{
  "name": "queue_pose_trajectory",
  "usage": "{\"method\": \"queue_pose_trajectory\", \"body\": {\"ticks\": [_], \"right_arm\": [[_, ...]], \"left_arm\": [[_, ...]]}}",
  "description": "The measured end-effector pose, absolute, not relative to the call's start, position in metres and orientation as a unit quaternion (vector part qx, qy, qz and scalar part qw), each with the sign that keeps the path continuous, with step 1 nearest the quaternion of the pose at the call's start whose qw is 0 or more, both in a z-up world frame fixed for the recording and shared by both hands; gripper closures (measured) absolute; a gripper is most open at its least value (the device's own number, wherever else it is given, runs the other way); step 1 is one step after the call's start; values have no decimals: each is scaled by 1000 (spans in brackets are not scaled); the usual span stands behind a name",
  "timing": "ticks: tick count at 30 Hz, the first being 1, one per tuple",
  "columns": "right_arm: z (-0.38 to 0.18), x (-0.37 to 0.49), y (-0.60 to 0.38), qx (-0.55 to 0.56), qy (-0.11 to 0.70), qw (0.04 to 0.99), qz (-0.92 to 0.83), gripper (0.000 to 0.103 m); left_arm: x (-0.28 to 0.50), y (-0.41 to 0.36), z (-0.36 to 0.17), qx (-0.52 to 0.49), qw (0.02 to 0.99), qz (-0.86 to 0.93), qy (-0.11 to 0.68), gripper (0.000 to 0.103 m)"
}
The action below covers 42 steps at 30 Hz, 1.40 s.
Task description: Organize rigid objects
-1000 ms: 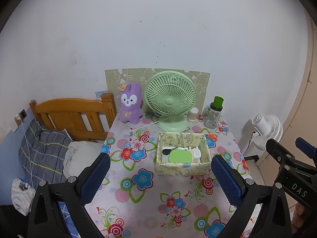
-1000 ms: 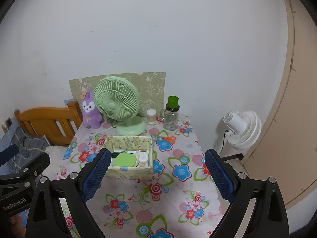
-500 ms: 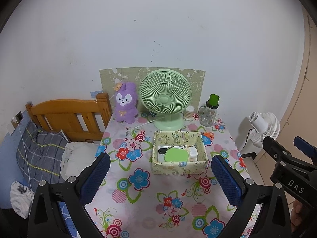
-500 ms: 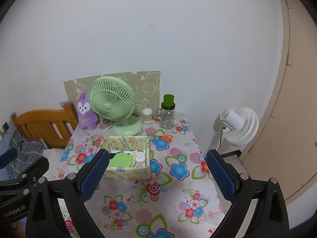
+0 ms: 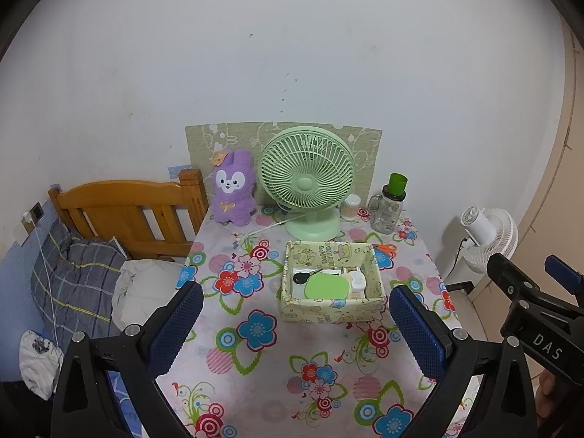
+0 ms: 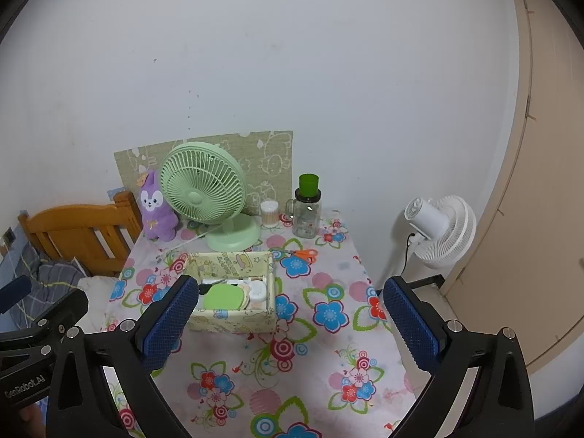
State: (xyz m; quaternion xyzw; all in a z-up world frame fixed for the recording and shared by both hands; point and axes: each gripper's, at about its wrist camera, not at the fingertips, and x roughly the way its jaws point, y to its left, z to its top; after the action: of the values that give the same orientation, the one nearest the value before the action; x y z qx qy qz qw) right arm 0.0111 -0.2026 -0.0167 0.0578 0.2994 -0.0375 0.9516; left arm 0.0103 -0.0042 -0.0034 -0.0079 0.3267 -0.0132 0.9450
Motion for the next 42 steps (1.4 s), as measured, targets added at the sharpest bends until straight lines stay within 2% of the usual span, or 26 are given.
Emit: {"method": "queue_pose_trajectory", "body": {"ticks": [42], "right_arm": [[-15,3,-199,43,281,958,-26,0]], "left_arm": [[8,-8,-8,-5,944,-9,331,0]]}}
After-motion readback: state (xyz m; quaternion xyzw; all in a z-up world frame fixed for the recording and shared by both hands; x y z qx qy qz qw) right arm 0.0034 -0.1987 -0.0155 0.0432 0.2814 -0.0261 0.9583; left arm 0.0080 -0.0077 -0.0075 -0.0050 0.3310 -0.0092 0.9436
